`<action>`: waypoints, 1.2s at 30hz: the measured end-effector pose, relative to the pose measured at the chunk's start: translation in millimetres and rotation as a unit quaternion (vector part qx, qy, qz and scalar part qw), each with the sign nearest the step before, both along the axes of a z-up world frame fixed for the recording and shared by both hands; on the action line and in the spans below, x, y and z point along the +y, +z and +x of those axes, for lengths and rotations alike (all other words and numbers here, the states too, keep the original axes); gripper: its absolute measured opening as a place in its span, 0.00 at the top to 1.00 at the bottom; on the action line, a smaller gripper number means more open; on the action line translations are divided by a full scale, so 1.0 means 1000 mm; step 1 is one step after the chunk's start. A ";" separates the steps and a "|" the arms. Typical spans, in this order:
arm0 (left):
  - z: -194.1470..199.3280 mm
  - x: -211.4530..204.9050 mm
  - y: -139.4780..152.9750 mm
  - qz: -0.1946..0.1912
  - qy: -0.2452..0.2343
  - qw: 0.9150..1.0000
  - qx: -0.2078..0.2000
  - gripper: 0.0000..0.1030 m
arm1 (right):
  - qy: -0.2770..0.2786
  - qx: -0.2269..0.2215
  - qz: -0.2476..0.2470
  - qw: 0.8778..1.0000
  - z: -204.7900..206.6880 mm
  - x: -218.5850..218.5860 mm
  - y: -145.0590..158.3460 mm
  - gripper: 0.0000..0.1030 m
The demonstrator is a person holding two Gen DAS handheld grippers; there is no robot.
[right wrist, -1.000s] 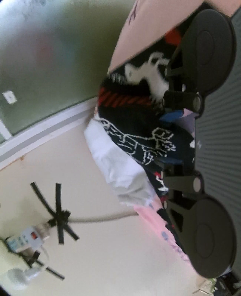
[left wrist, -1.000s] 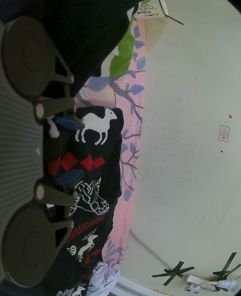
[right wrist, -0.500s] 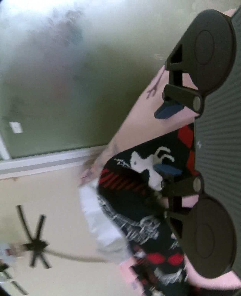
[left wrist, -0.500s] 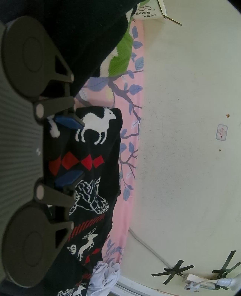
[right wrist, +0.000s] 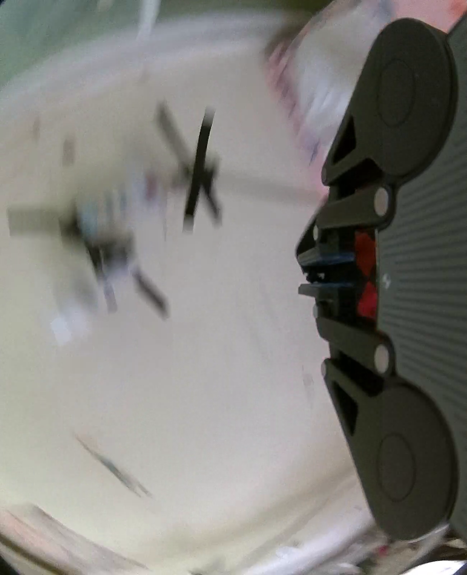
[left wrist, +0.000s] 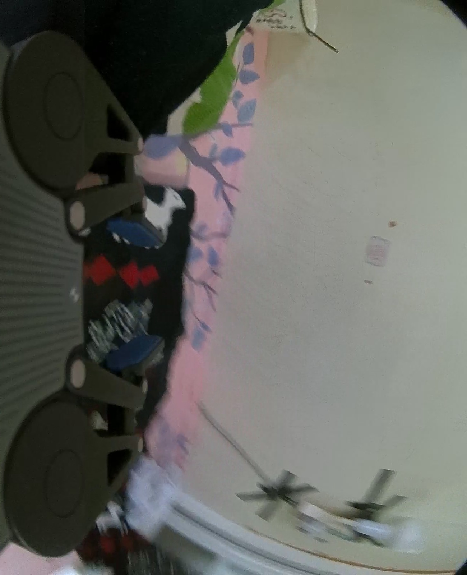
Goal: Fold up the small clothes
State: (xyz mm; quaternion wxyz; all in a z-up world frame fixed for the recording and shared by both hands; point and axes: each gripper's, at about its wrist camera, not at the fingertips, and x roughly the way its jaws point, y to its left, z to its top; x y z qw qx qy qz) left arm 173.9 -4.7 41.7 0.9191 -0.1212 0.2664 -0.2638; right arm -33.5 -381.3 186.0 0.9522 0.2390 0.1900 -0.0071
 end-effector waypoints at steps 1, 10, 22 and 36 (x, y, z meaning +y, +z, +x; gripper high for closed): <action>-0.002 0.006 0.004 -0.020 -0.002 1.000 -0.001 0.40 | 0.024 0.004 -0.009 1.000 0.024 0.018 0.002 0.91; 0.011 0.023 -0.001 -0.015 0.032 0.999 0.008 0.26 | 0.206 0.086 -0.073 0.972 0.192 0.159 -0.051 0.91; 0.019 0.001 -0.014 -0.004 -0.023 0.998 0.059 0.31 | -0.009 0.161 -0.094 0.982 0.022 -0.014 -0.159 0.43; 0.052 -0.057 -0.037 0.129 -0.022 0.984 0.119 0.89 | -0.044 0.168 -0.005 0.985 0.011 -0.050 -0.229 0.43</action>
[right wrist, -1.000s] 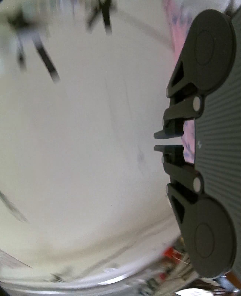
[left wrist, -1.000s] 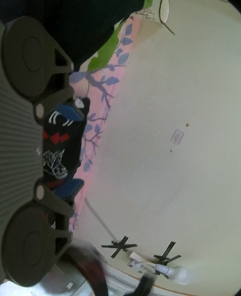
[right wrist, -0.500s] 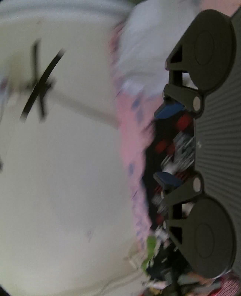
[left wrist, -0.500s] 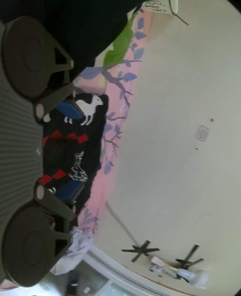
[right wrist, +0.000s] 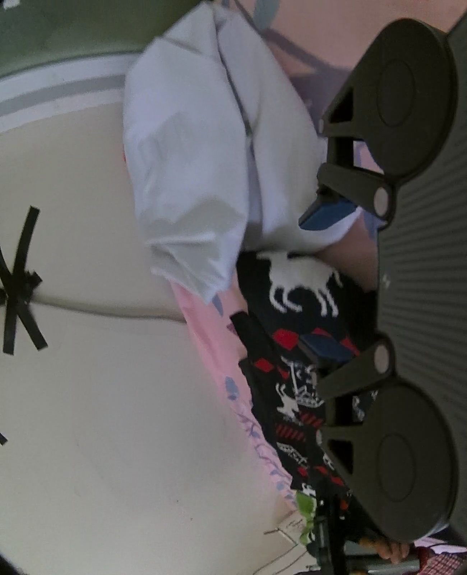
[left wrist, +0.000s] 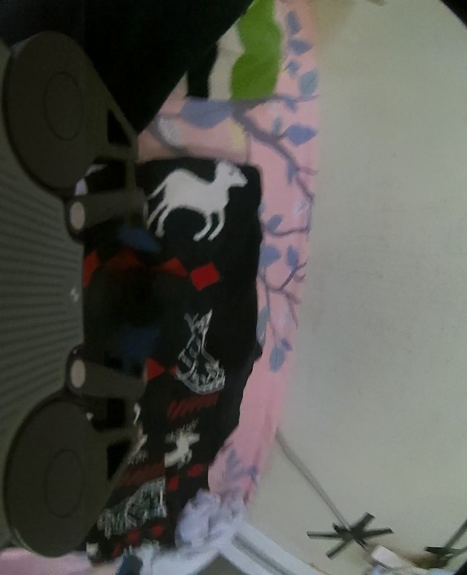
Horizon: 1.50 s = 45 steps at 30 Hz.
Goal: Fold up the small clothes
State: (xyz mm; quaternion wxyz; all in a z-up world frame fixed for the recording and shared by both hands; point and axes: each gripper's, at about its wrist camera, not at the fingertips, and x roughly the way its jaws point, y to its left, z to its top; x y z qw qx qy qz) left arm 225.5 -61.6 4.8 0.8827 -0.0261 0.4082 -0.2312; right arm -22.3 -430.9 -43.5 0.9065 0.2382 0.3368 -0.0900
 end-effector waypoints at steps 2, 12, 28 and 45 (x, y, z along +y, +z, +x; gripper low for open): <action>-0.004 0.005 0.004 -0.008 0.005 1.000 -0.001 0.92 | 0.010 0.001 -0.002 1.000 0.006 0.005 0.001 0.43; -0.067 0.125 0.092 -0.181 0.080 0.972 -0.129 0.98 | 0.049 -0.030 -0.017 0.998 0.020 0.025 0.015 0.43; -0.080 0.151 0.066 -0.166 0.123 0.971 -0.118 0.98 | 0.054 0.034 -0.041 0.997 0.160 0.031 -0.006 1.00; -0.072 0.128 0.047 -0.141 0.103 0.980 -0.093 0.98 | 0.131 0.048 -0.013 0.990 0.024 0.068 -0.002 1.00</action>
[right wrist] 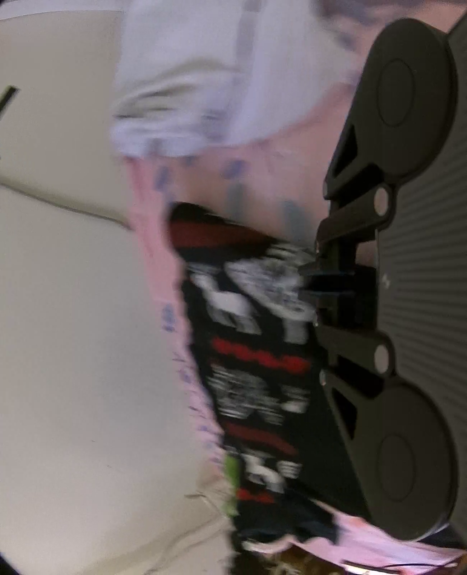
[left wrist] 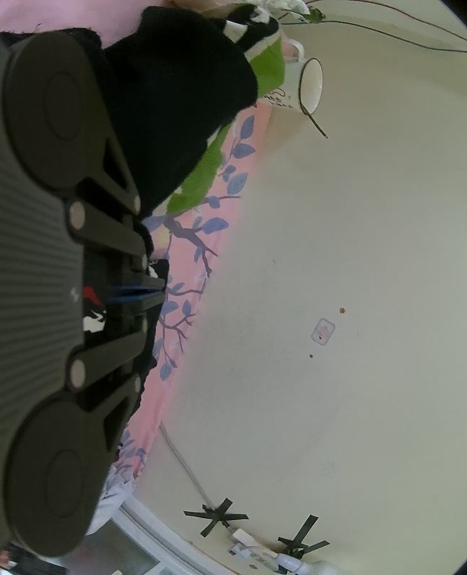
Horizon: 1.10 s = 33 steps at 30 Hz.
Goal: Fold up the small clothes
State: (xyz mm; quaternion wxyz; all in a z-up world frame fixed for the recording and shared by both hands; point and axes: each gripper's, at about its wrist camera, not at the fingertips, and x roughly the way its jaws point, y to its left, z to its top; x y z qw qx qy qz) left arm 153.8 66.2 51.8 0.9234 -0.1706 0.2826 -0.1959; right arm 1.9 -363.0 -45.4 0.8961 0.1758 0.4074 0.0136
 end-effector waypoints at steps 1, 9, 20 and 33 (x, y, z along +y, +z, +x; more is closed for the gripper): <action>0.000 -0.002 0.002 0.000 -0.001 1.000 0.001 0.98 | -0.007 -0.011 -0.004 1.000 -0.008 0.001 -0.002 1.00; 0.001 -0.046 0.046 -0.005 -0.061 0.998 -0.016 0.98 | -0.004 -0.092 -0.002 0.996 -0.013 0.016 0.022 0.38; 0.001 -0.192 0.082 0.026 -0.264 0.963 -0.043 0.57 | -0.030 -0.131 0.014 0.991 -0.001 0.022 0.009 0.39; 0.050 -0.118 -0.036 0.064 -0.117 0.987 0.093 0.53 | -0.015 -0.063 -0.080 0.995 0.008 0.013 -0.007 1.00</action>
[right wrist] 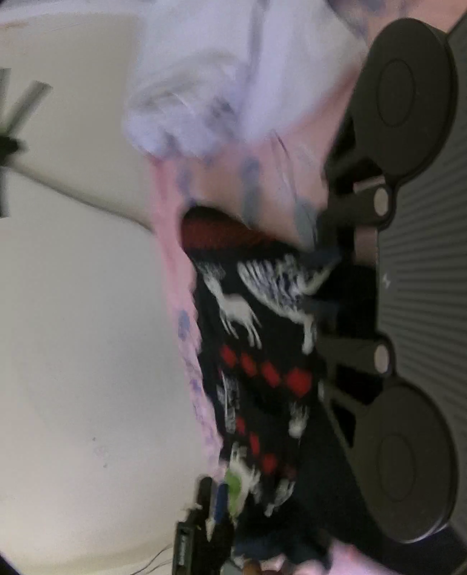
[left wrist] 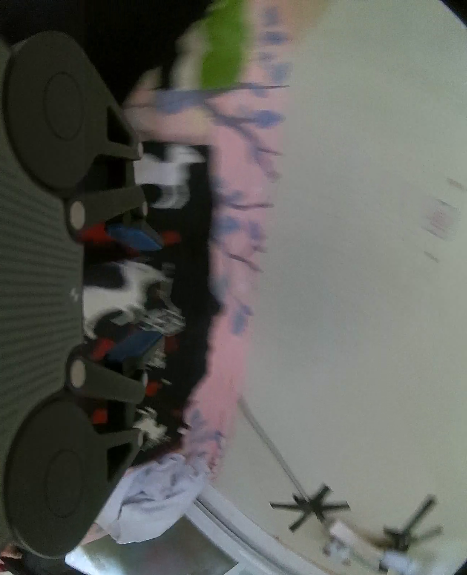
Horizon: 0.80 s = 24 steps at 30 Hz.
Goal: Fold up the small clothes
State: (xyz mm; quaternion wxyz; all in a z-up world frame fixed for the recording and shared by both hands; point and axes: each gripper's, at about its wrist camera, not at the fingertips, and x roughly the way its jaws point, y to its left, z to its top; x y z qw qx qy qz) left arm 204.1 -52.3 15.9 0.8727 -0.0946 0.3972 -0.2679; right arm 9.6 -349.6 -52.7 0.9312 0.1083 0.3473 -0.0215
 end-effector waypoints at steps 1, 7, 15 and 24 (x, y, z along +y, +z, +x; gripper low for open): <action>-0.001 -0.002 -0.010 -0.006 -0.002 1.000 0.012 0.57 | -0.014 -0.003 0.004 1.000 -0.004 -0.005 0.003 1.00; -0.003 -0.027 -0.044 0.024 -0.001 1.000 0.007 0.84 | -0.045 0.007 -0.031 0.998 -0.012 -0.014 0.000 0.64; -0.067 -0.007 -0.023 0.048 0.023 0.997 -0.051 0.67 | -0.020 -0.036 0.003 0.999 -0.058 -0.003 0.027 0.54; -0.175 0.068 -0.036 0.047 0.007 0.997 -0.055 0.62 | -0.010 0.007 -0.009 1.000 -0.094 0.017 0.018 1.00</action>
